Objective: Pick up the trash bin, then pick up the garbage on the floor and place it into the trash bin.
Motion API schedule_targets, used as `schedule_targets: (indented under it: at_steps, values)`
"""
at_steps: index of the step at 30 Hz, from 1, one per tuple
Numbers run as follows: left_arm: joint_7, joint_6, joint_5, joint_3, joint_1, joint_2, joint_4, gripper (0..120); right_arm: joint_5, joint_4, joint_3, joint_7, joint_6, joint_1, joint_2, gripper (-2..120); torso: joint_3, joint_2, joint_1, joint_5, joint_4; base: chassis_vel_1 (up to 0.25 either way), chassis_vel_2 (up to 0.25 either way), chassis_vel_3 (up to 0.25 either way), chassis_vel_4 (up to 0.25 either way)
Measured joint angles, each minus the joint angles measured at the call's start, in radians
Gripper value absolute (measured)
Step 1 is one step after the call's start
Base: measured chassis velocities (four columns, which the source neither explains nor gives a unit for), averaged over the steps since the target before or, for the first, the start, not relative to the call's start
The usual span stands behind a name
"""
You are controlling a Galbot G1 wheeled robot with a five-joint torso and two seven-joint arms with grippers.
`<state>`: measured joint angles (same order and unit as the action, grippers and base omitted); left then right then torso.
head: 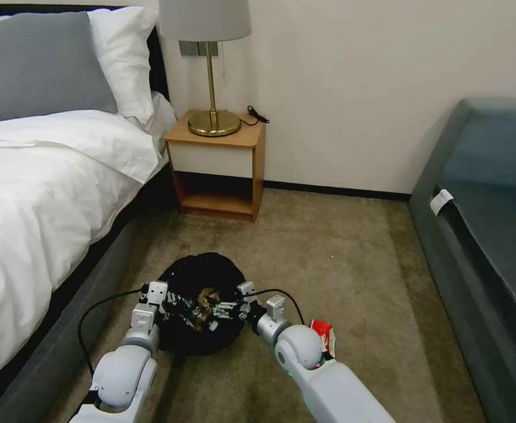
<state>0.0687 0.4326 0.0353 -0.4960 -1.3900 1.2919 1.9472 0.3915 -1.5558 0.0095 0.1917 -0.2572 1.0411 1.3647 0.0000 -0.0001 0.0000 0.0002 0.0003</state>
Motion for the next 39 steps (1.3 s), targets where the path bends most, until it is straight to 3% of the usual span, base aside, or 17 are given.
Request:
schedule_targets:
  at_steps: [14,16,19,28,39]
  values:
    - [-0.004,-0.001,0.002,0.005,0.009,-0.02,-0.001,1,-0.028,-0.033,0.161,-0.053,-0.078,0.097,-0.217,100,0.0,0.0,0.0,0.0001,-0.0004,0.0,0.0,0.0,0.0]
    - [-0.004,-0.001,-0.001,0.009,0.009,-0.018,0.0,1,-0.034,-0.018,0.195,-0.042,-0.122,0.125,-0.266,100,0.0,0.0,0.0,0.0,-0.0004,0.0,0.0,0.0,0.0]
    - [-0.004,0.0,-0.004,0.016,0.009,-0.015,0.005,1,-0.049,0.017,0.22,-0.036,-0.151,0.141,-0.284,100,0.0,0.0,0.0,0.0001,-0.0005,0.0,0.0,0.0,0.0]
    - [-0.005,0.0,-0.007,0.017,0.007,-0.017,0.011,1,-0.06,0.101,0.253,-0.045,-0.176,0.155,-0.285,100,0.0,0.0,0.0,-0.0002,-0.0003,0.0,0.0,0.0,0.0]
    - [-0.011,0.001,-0.007,0.013,0.01,-0.023,-0.002,1,-0.092,0.171,0.266,-0.011,-0.168,0.163,-0.224,100,0.0,0.0,0.0,-0.0003,-0.0003,0.0,0.0,0.0,0.0]
